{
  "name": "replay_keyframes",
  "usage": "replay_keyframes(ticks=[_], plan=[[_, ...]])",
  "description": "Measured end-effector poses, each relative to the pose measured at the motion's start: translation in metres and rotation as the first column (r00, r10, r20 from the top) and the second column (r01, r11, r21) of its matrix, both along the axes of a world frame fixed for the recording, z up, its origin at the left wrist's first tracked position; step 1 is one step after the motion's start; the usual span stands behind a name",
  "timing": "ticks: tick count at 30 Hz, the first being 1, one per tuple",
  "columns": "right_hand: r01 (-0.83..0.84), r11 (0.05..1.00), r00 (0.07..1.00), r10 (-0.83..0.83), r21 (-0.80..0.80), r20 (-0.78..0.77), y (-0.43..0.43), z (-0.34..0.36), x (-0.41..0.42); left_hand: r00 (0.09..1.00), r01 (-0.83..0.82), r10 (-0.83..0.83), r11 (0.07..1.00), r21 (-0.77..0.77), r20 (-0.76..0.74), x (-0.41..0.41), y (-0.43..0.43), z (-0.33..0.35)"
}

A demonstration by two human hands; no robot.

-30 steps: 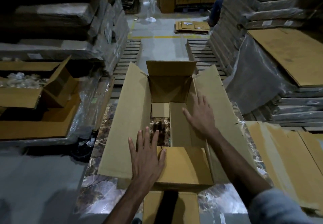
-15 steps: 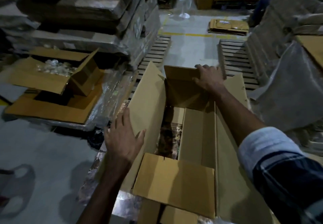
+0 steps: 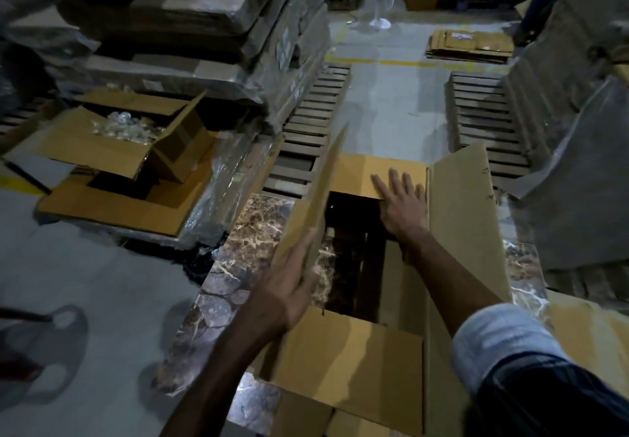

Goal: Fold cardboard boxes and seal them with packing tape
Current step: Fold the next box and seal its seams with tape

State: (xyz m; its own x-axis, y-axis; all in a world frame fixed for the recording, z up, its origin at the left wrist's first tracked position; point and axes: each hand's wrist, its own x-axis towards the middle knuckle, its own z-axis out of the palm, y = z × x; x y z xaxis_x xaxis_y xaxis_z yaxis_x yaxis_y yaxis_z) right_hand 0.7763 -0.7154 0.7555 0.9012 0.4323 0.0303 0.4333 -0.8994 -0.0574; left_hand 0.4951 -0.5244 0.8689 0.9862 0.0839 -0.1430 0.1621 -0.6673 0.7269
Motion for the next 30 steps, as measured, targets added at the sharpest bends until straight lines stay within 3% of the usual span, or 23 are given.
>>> replay_keyframes(ticks=[5, 10, 18, 22, 25, 27, 29, 30], plan=[[0.026, 0.999, 0.999, -0.027, -0.021, -0.045, 0.002, 0.004, 0.002, 0.993, 0.044, -0.036, 0.997, 0.067, -0.110, 0.022, -0.024, -0.047], [0.030, 0.998, 0.991, -0.037, -0.063, -0.125, -0.004, 0.019, 0.003, 0.999, 0.021, -0.009, 0.905, 0.425, -0.031, 0.037, -0.020, -0.088], [0.221, 0.970, 0.972, -0.228, -0.103, -0.061, -0.044, 0.053, -0.034, 0.999, 0.037, -0.027, 0.915, 0.403, -0.030, 0.042, -0.016, -0.092], [0.395, 0.918, 0.919, -0.394, 0.031, -0.022, -0.071, 0.081, -0.057, 0.999, 0.051, -0.043, 0.912, 0.406, -0.029, 0.041, -0.014, -0.093], [0.505, 0.833, 0.861, -0.503, 0.227, -0.069, -0.092, 0.100, -0.080, 0.998, 0.059, -0.057, 0.905, 0.421, -0.019, 0.040, -0.013, -0.094], [0.550, 0.725, 0.835, -0.484, 0.413, -0.262, -0.108, 0.106, -0.093, 0.998, 0.063, -0.062, 0.906, 0.419, -0.015, 0.040, -0.014, -0.094], [0.656, 0.405, 0.749, -0.248, 0.637, -0.614, -0.120, 0.113, -0.105, 0.997, 0.072, -0.073, 0.902, 0.426, -0.014, 0.040, -0.013, -0.094], [0.702, 0.266, 0.700, -0.084, 0.661, -0.710, -0.122, 0.117, -0.113, 0.996, 0.081, -0.084, 0.897, 0.435, -0.012, 0.040, -0.012, -0.093]])
